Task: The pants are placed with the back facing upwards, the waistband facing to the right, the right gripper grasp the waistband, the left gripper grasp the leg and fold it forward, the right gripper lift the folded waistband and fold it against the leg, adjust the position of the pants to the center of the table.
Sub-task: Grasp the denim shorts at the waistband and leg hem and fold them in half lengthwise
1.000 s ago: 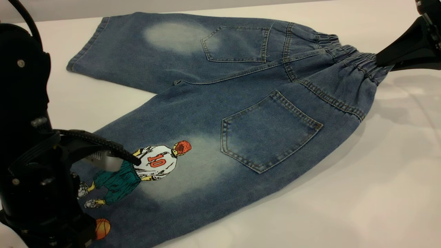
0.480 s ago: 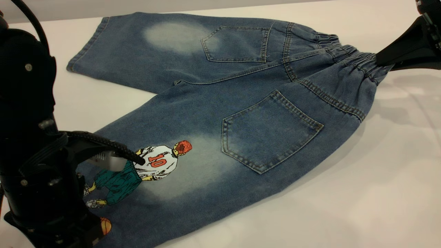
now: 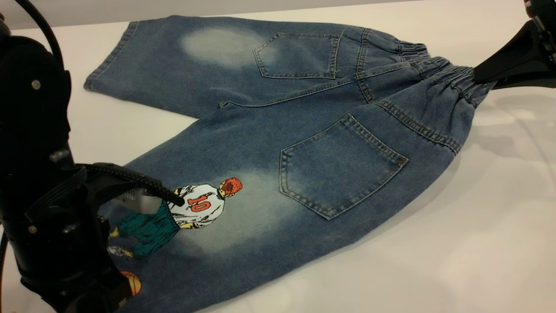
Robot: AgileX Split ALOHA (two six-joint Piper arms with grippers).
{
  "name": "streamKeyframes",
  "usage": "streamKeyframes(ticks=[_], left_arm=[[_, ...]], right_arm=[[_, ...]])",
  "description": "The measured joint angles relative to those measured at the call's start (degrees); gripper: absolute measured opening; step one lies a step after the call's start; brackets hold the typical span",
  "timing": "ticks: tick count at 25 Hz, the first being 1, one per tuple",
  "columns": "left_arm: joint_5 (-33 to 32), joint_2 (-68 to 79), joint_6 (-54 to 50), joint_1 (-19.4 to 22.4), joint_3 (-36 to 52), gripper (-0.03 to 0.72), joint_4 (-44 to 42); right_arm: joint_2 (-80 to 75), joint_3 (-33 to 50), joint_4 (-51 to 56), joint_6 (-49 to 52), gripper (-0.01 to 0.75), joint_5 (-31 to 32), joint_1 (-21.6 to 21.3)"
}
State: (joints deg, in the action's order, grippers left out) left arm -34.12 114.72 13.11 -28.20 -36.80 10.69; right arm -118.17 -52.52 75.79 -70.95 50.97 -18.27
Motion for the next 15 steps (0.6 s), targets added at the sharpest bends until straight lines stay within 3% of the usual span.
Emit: streamKeyframes(ticks=[4,15], left_arm=[[-0.5,-0.1,-0.1,0.0,-0.1,0.095,0.0],[-9.5,-10.1,0.5,0.0,-6.8,0.095,-2.0]], right_arm=[[0.0,0.0,-0.1,-0.1,0.044,0.0,0.0],[0.0,-0.8,-0.5,-0.1,0.044,-0.3,0.0]])
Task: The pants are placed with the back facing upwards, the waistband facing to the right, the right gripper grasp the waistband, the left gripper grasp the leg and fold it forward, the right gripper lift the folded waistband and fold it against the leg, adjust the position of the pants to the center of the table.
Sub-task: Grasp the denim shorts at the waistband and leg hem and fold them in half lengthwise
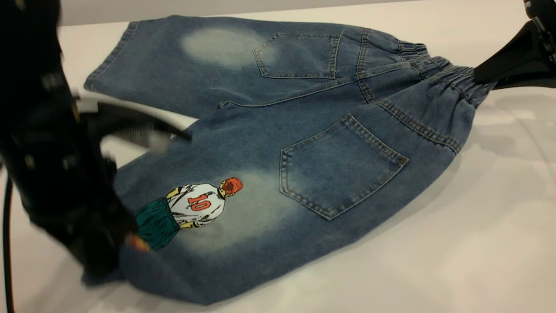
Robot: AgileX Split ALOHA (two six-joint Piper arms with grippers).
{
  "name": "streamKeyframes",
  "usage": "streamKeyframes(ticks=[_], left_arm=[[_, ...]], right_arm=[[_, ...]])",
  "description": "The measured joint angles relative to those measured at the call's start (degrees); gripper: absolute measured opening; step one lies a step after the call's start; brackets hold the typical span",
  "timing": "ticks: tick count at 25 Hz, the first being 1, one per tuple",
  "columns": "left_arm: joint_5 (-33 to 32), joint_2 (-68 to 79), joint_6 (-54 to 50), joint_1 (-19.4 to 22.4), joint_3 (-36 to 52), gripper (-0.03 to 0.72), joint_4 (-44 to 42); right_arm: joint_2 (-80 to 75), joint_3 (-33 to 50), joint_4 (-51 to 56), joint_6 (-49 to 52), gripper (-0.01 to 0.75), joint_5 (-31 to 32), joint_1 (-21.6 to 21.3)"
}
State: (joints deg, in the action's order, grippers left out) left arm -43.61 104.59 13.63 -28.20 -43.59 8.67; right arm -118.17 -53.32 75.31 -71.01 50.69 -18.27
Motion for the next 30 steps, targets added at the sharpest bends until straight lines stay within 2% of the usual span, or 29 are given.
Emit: streamKeyframes(ticks=[5,13,30], left_arm=[[0.2,-7.2,-0.5,0.0,-0.6,0.095,-1.8],[4.9,-15.3,-4.6,0.1,-0.7,0.095,-6.6],[18.5,-15.7,-17.7,0.1,-5.2,0.095,-19.3]], right_arm=[[0.0,-2.5,0.2,-0.1,0.044,1.0,0.0],[0.0,-6.6,1.0,0.0,0.044,4.2,0.1],[0.0,-7.2,4.9,-0.3,0.044,4.5,0.1]])
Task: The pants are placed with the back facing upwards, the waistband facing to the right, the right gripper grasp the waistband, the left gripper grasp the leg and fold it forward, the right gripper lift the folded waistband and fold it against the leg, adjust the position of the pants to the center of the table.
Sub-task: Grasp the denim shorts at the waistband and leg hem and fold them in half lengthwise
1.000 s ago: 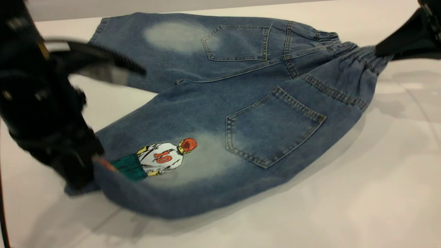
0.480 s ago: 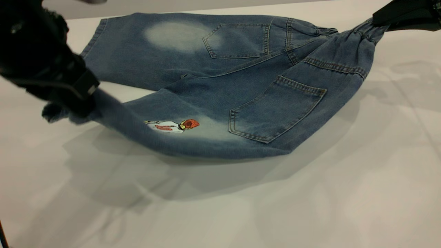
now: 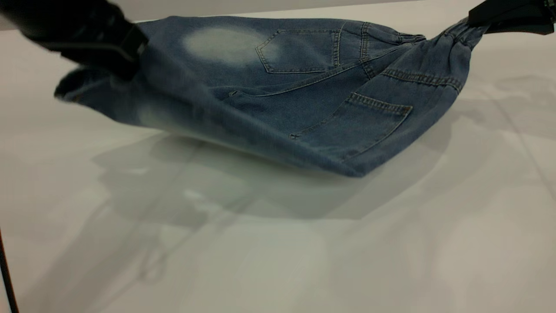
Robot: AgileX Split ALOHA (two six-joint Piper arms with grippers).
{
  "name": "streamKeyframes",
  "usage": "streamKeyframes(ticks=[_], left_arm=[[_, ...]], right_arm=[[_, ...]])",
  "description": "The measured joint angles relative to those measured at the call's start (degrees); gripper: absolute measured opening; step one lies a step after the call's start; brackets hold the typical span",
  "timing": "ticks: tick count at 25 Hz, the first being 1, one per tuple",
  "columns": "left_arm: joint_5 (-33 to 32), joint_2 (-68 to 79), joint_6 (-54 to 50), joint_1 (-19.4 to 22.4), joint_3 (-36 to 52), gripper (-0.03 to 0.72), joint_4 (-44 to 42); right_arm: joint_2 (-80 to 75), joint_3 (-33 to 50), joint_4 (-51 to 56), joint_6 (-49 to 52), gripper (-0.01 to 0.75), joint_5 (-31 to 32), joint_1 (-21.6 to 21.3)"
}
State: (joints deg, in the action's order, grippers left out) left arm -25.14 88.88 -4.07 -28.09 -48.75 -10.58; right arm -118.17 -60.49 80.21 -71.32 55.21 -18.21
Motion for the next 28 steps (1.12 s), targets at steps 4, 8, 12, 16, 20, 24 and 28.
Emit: streamKeyframes(ticks=[4,8,12,16,20,24,28], left_arm=[[3.9,0.1,-5.4,0.0,-1.2,0.095,-6.1],[5.5,0.1,-11.4,0.2,-2.5,0.095,-13.0],[8.1,0.4,-18.1,2.6,-2.5,0.095,-20.1],[9.5,1.8,-24.0,6.0,-2.6,0.095,-26.0],[10.3,3.7,-27.1,8.7,-4.0,0.095,-30.0],[11.3,6.4,-27.2,9.7,-6.8,0.094,-31.0],[11.3,9.9,-27.2,9.7,-10.3,0.094,-31.5]], right_arm=[[0.0,-2.0,0.2,0.0,0.044,0.2,0.6],[0.0,-5.0,-0.4,0.9,0.044,0.4,1.9],[0.0,-7.7,-0.8,2.3,0.044,-0.9,3.5],[-0.1,-9.1,-0.7,3.1,0.044,-2.4,4.0],[-1.0,-9.1,-0.7,3.0,0.044,-4.9,4.0],[-3.3,-9.9,-0.8,2.9,0.044,-5.3,4.2],[-6.0,-12.6,-0.8,2.9,0.044,-5.2,5.6]])
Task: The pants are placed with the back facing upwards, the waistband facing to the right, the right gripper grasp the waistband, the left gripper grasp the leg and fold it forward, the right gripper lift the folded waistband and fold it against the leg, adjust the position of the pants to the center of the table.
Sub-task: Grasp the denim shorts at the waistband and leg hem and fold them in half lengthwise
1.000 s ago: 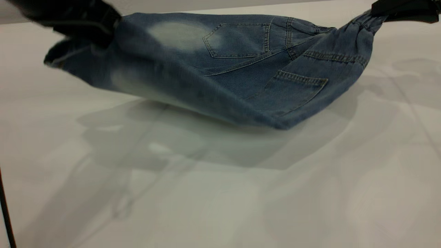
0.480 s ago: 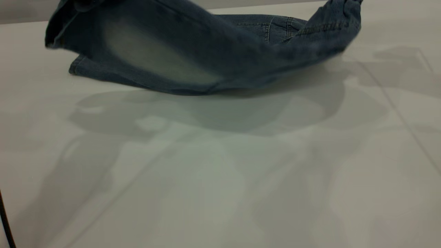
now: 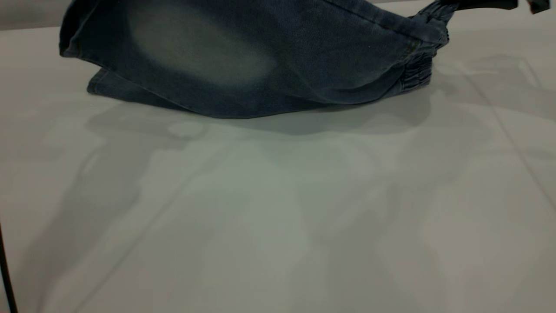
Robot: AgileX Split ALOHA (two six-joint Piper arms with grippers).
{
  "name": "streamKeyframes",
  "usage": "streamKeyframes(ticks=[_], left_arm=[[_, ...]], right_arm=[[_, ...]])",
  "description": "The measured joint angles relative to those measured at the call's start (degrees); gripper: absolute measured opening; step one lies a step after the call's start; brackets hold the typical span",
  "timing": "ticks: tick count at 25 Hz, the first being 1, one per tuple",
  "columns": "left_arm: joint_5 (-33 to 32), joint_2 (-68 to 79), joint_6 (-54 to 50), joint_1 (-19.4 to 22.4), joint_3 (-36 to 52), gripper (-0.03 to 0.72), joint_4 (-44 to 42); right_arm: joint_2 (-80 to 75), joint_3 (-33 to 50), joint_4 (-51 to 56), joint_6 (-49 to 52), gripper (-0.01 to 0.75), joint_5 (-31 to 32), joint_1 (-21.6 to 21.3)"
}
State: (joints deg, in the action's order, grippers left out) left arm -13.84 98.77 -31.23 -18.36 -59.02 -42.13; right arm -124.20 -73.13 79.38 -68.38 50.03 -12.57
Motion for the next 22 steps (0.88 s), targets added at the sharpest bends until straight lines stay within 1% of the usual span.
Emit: streamKeyframes(ticks=[5,9,16,22], left_arm=[[-0.5,5.4,0.3,0.0,-5.0,0.094,-1.4],[-2.2,9.9,0.3,0.0,-9.2,0.093,-3.2],[-6.8,15.0,0.3,0.7,-15.2,0.093,-6.4],[-6.2,17.1,-1.1,4.3,-16.2,0.093,-7.5]], right_arm=[[-3.5,-4.2,0.0,0.7,0.044,-0.4,1.8],[-6.0,-6.7,0.0,1.3,0.044,-0.6,1.8],[-6.9,-7.7,-2.5,1.4,0.044,-5.4,1.7],[-6.9,-10.0,-2.6,1.2,0.044,-6.4,1.8]])
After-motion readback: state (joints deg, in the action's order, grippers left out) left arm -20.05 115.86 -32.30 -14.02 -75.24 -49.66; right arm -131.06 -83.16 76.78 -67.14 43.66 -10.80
